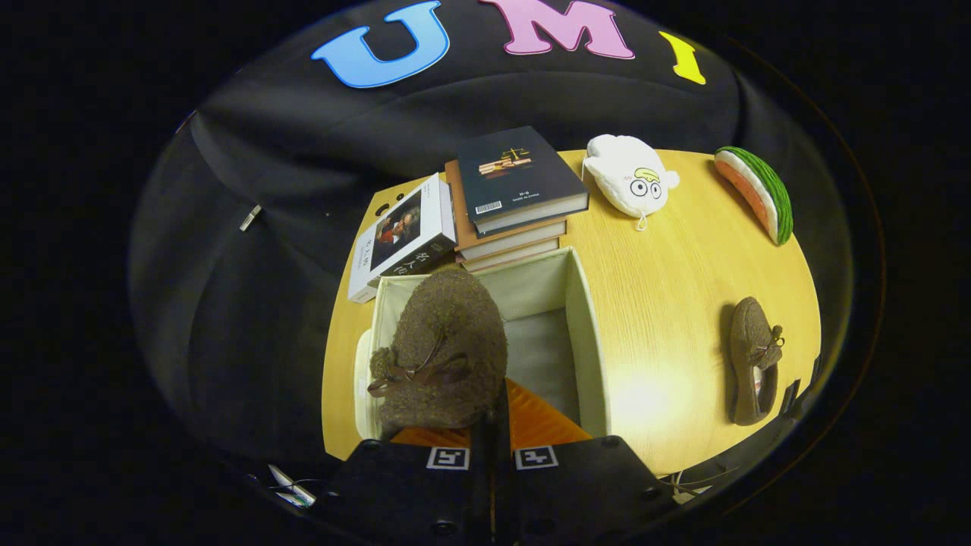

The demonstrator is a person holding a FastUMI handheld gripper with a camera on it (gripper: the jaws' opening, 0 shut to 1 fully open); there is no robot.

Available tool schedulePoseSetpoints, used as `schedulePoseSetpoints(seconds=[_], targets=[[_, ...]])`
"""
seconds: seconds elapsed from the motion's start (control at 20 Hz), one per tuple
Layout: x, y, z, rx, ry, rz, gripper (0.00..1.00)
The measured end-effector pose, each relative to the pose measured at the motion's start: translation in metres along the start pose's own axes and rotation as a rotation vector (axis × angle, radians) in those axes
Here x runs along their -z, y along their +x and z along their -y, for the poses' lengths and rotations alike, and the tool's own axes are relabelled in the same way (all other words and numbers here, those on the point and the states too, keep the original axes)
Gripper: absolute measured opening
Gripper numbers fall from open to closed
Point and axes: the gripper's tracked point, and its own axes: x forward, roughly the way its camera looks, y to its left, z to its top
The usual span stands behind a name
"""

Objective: Open the storage box then place both shoes into the box .Put the left shoe in first, then the right shoe, with the right side of both shoes facing outward in a uniform manner.

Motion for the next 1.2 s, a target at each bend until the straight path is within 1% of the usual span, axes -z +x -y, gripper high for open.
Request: schedulePoseSetpoints(seconds=[0.25, 0.4, 0.6, 0.7, 0.75, 0.8, 0.85, 0.95, 1.05, 1.2], targets=[[0.002, 0.021, -0.011, 0.029, -0.006, 0.015, 0.07], [0.007, 0.036, -0.013, 0.054, -0.009, -0.004, 0.07], [0.019, 0.045, -0.023, 0.033, -0.044, -0.028, 0.07], [0.023, 0.046, -0.029, 0.003, -0.041, -0.045, 0.11], [0.026, 0.047, -0.032, -0.015, -0.042, -0.058, 0.17], [0.029, 0.047, -0.035, -0.038, -0.039, -0.073, 0.20], [0.030, 0.047, -0.042, -0.073, -0.040, -0.087, 0.25], [0.037, 0.040, -0.059, -0.155, -0.068, -0.116, 0.60], [0.035, 0.036, -0.058, -0.158, -0.101, -0.099, 0.95], [0.028, 0.025, -0.058, -0.187, -0.104, -0.065, 0.98]])
